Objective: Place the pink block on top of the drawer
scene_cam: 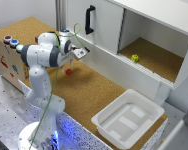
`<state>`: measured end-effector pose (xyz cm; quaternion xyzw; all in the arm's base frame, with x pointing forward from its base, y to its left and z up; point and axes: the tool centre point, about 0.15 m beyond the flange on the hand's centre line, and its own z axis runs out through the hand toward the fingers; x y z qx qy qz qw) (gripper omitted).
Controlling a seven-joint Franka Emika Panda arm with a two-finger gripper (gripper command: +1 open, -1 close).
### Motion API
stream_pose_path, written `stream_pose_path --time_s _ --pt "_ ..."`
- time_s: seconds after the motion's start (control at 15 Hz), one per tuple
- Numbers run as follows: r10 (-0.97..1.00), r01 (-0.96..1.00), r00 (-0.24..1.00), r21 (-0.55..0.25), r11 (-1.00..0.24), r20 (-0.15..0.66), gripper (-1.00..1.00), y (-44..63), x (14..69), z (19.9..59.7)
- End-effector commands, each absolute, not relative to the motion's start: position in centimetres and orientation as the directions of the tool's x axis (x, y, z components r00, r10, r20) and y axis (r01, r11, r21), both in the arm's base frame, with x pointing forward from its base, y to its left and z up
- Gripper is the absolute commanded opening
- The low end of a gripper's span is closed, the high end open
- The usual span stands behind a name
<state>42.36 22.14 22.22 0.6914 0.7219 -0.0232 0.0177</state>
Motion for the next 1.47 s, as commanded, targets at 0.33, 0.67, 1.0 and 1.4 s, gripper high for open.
stream_pose_path --time_s 0.33,0.67,1.0,1.4 --pt "0.999 0.998 0.032 -0.054 -0.034 -0.036 -1.0 21.4 42.1 20.9" --pt "0.999 0.997 0.05 -0.051 -0.05 -0.002 -1.0 22.2 40.4 20.9" --pt "0.996 0.995 0.086 -0.043 -0.087 -0.032 -1.0 20.7 39.9 20.7" --pt "0.984 0.983 0.18 -0.033 -0.18 -0.012 -1.0 20.0 39.5 22.8"
